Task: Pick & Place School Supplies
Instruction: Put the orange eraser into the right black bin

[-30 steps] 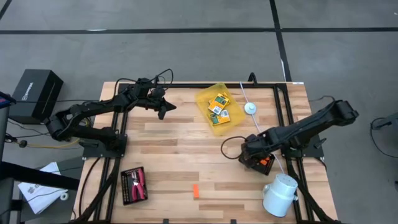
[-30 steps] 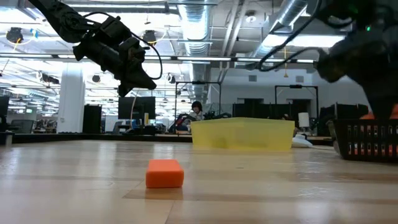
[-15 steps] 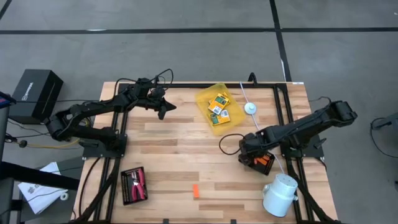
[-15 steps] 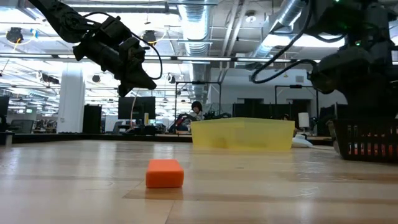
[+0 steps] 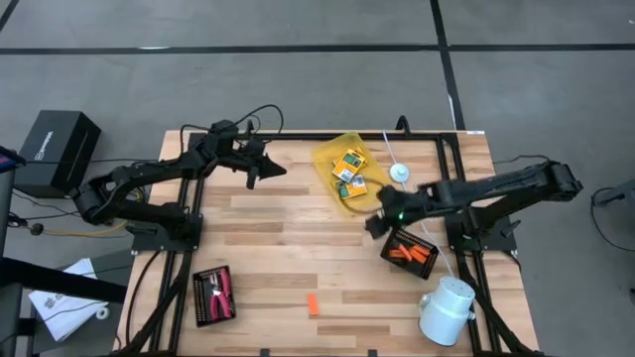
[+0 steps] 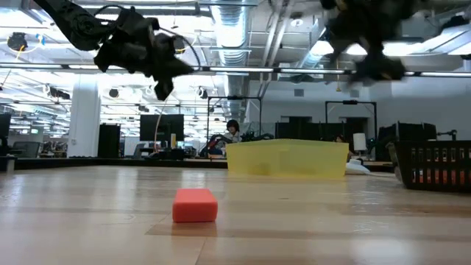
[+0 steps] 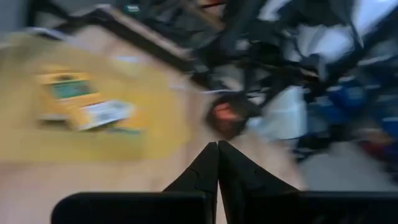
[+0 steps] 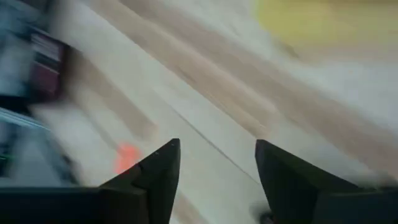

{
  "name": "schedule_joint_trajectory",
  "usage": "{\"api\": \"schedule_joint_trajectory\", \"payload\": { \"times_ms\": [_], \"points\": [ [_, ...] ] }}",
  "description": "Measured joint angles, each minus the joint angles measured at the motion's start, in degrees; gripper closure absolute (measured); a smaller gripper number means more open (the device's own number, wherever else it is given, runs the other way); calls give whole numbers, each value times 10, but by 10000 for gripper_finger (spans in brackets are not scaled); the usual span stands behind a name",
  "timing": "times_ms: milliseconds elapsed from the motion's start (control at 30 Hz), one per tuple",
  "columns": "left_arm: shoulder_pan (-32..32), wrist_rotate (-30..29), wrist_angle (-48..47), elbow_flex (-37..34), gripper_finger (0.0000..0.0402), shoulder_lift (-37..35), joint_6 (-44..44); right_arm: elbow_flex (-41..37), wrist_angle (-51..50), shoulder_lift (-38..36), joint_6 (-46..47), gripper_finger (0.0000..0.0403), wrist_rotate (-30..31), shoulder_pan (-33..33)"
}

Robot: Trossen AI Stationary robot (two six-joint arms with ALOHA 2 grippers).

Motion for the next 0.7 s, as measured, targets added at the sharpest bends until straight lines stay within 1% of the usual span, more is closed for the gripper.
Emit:
{"api": "schedule_joint_trajectory", "payload": {
  "times_ms": [67,133,200,233,300,400,500,567,600,700],
  "points": [
    [-13,37,29,0,399,0,-44,15,43,-13,-14,212,10,-14],
    [-39,57,31,0,399,0,-69,26,96,-17,-24,220,14,-26],
    [-78,61,27,0,399,0,-79,35,147,-13,-44,230,14,-33],
    [-102,54,27,0,399,0,-79,41,167,-8,-56,236,15,-34],
    [-156,17,27,0,399,0,-80,54,188,7,-74,255,17,-34],
    [-231,-53,27,0,400,0,-81,74,184,33,-101,293,23,-29],
    [-295,-134,29,0,400,5,-81,87,197,56,-128,339,25,-23],
    [-332,-172,28,0,400,15,-89,89,206,69,-142,377,25,-19],
    [-350,-186,30,1,400,24,-92,90,216,75,-148,389,25,-16],
    [-403,-215,33,1,399,57,-112,91,235,87,-161,395,22,-2]
  ]
}}
